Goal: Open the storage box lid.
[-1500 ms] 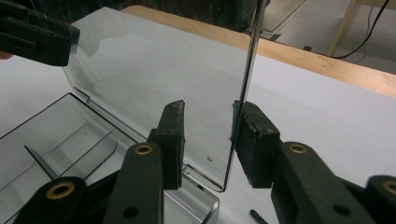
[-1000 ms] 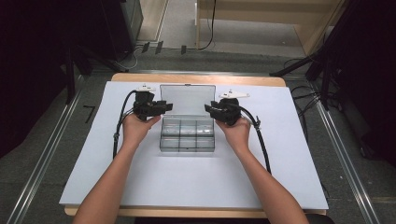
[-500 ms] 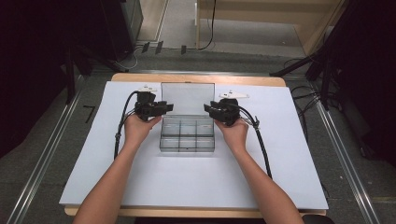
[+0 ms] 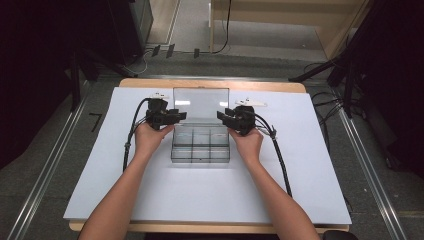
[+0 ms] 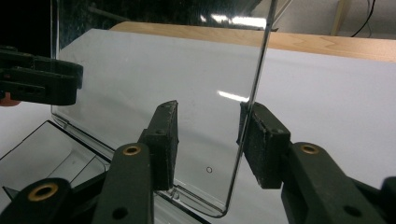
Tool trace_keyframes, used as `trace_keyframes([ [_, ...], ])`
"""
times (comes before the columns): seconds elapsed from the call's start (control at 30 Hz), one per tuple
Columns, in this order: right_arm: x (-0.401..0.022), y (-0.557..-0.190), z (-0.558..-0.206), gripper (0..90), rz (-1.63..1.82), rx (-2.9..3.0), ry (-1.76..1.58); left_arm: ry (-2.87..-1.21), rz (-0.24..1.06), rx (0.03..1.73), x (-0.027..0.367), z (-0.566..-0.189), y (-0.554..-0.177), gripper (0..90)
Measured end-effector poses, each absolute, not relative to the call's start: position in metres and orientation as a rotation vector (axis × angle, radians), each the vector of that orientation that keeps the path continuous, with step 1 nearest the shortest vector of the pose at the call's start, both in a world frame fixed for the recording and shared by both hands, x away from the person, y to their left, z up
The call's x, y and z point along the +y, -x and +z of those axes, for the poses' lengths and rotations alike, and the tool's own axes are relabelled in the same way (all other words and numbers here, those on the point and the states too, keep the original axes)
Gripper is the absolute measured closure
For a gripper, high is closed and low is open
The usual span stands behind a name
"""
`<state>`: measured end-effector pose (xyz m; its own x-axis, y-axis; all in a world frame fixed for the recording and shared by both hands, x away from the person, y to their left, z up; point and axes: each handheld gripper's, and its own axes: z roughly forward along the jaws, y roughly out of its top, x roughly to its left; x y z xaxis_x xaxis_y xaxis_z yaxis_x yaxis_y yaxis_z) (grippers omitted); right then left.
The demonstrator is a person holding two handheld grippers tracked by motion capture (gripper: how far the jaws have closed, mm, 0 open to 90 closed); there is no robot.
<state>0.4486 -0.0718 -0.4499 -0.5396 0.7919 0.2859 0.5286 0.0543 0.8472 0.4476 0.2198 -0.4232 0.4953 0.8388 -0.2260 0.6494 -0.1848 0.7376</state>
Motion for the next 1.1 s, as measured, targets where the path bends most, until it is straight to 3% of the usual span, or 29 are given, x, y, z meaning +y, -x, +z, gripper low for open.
trace_keyframes([
  [1.1,-0.067,-0.456,-0.464,48.5,1.516,2.068,-1.469,-1.916,0.201,1.296,0.218,-0.434,-0.455,44.9],
])
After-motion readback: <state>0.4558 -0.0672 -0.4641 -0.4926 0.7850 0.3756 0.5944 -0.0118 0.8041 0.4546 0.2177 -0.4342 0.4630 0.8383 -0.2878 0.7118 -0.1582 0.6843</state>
